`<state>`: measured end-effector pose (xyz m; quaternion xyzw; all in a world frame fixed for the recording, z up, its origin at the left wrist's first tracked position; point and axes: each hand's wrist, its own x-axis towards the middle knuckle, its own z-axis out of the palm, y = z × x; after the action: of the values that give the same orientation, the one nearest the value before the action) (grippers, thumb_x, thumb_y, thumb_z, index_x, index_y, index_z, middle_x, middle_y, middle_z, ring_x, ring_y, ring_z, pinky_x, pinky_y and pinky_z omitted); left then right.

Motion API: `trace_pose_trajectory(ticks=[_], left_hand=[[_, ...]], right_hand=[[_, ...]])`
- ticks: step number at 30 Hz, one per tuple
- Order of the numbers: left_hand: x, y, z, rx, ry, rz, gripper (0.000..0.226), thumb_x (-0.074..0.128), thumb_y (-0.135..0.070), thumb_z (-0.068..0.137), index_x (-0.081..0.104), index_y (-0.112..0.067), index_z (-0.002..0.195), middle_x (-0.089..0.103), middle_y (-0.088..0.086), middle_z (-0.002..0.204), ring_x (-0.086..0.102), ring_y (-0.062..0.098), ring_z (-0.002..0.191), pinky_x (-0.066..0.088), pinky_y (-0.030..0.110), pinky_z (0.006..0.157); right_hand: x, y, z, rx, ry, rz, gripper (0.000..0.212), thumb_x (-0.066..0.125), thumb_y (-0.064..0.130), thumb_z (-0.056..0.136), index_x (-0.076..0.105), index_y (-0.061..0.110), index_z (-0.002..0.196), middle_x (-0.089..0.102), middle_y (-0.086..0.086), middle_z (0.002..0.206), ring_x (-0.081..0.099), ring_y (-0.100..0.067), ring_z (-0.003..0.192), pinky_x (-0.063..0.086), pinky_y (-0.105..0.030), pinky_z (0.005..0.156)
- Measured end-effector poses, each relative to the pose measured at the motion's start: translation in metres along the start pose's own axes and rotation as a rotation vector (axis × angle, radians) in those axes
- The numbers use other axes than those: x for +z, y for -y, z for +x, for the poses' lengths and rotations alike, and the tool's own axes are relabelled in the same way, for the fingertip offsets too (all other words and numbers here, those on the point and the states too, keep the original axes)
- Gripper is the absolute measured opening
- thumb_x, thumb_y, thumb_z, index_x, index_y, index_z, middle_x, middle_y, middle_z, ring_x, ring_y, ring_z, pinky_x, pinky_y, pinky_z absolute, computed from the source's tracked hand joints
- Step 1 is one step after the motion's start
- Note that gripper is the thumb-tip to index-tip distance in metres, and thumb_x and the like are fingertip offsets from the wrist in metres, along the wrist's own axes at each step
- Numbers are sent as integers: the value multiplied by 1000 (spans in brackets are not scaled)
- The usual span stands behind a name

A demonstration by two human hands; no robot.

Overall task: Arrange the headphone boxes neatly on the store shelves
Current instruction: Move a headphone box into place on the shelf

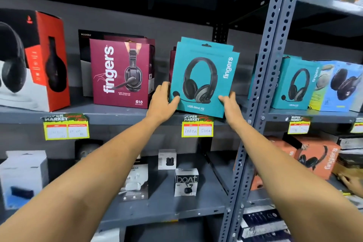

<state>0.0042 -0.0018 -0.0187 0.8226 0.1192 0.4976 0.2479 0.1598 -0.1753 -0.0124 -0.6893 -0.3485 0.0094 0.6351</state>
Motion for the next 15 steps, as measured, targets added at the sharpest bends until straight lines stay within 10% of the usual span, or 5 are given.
trace_pose_trajectory(ticks=[8,12,15], left_hand=[[-53,2,-53,32,-286,-131,48,58,-48,83,44,-14,114,54,-2,106,52,10,93,38,11,75],[-116,11,-74,51,-398,-56,48,56,-56,82,43,-15,104,54,-6,92,55,11,82,45,26,69],[-179,26,-92,70,-442,13,48,56,-57,81,44,-17,105,53,-12,91,55,6,80,44,22,67]], right_hand=[[45,30,-50,-234,2,7,38,49,47,69,40,39,105,63,6,105,63,-19,95,51,-42,84],[96,56,-78,-321,48,57,64,46,48,69,40,15,123,63,-9,117,61,-32,103,49,-50,91],[149,79,-105,-417,75,50,55,45,48,71,37,20,118,61,-8,111,60,-28,94,48,-19,81]])
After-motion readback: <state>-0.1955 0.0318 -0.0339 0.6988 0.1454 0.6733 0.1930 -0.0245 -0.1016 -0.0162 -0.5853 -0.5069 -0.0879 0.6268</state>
